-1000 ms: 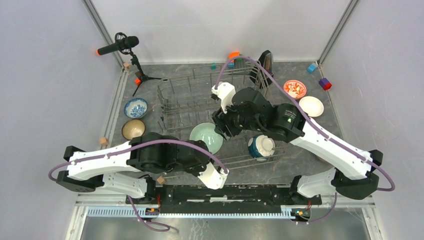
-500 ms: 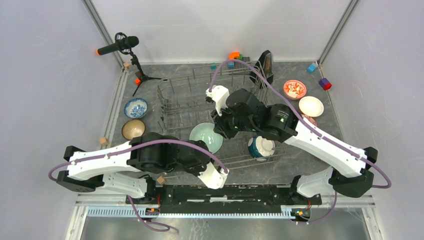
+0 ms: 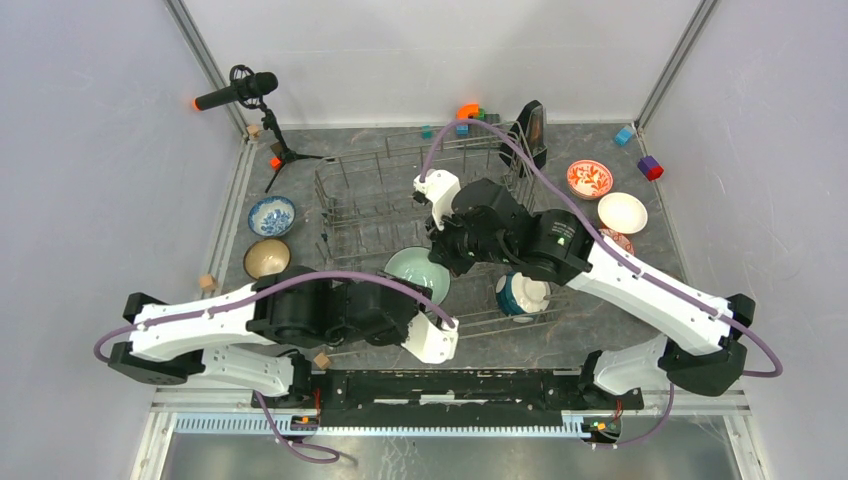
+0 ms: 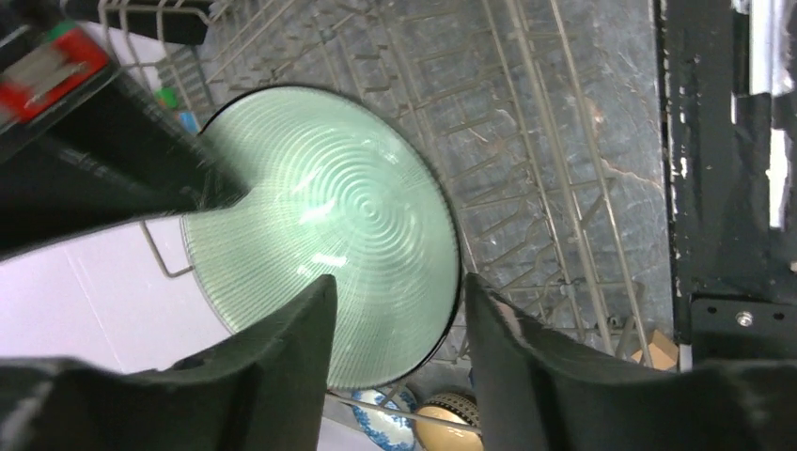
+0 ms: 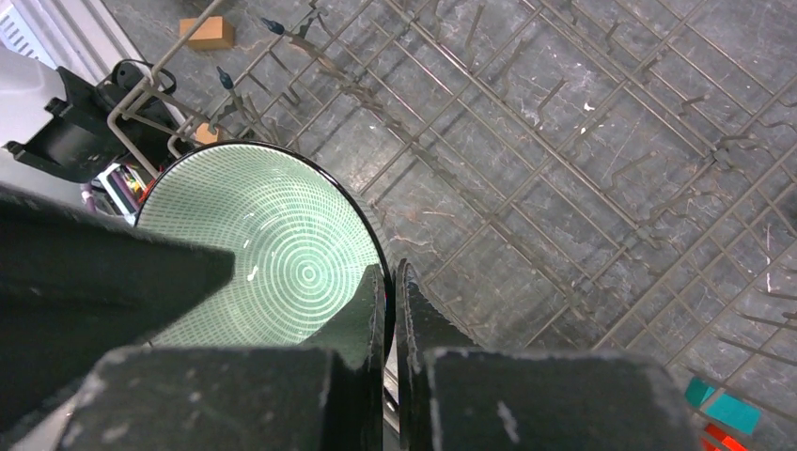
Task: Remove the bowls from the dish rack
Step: Place the bowl with the bowl.
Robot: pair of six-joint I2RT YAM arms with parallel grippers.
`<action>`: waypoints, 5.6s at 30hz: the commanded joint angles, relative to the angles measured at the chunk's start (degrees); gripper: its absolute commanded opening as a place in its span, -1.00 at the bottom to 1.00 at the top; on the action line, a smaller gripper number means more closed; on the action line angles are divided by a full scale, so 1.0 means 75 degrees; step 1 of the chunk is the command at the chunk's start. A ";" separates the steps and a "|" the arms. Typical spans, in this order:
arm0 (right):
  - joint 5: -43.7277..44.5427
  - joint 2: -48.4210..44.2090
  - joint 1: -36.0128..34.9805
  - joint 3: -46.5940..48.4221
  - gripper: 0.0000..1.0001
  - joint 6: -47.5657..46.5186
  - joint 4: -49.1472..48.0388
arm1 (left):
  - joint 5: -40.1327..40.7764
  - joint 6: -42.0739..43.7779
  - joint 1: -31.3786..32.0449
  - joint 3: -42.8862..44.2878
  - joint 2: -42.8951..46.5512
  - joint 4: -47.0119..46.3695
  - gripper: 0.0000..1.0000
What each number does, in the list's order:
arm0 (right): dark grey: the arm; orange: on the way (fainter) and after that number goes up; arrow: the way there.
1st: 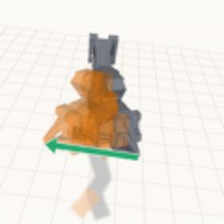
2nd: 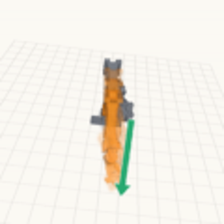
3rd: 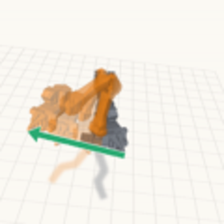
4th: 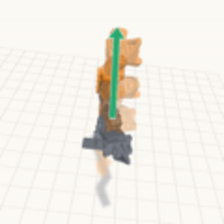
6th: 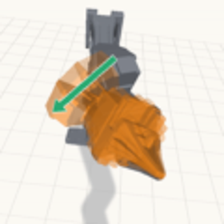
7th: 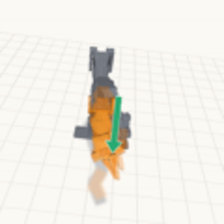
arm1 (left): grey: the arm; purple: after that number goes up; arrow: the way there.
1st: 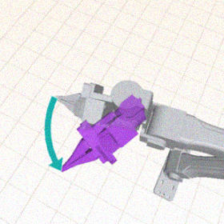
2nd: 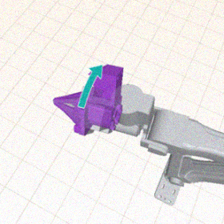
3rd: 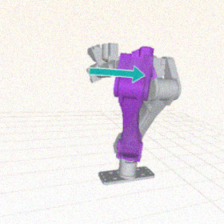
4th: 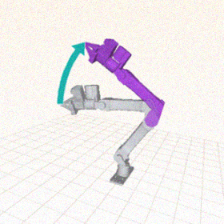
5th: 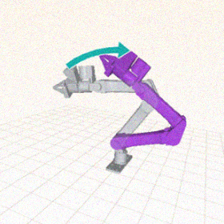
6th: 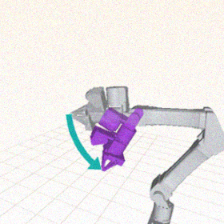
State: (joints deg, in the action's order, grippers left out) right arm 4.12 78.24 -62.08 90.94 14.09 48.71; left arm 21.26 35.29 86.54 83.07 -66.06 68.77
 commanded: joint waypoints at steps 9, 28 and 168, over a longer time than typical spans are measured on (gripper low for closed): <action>0.1069 -0.0808 0.0172 -0.0273 -1.00 -0.0048 -0.0774 | 0.2136 -0.2337 -0.0014 0.0521 0.0873 -0.1198 0.99; 0.0404 -0.1340 0.1149 -0.1450 -1.00 0.0307 -0.1893 | 0.5288 -1.3765 -0.0353 -0.1597 0.1371 -0.3065 0.69; -0.0866 -0.4844 0.1142 -0.6558 0.58 0.0518 -0.4036 | 0.3711 -1.5779 -1.3843 -0.6737 0.3123 -0.1342 -0.92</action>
State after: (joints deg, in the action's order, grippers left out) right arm -3.57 42.65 -53.49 42.09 19.05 18.72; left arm 45.93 -79.85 -16.82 32.38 -42.39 61.95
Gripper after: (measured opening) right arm 0.789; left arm 0.055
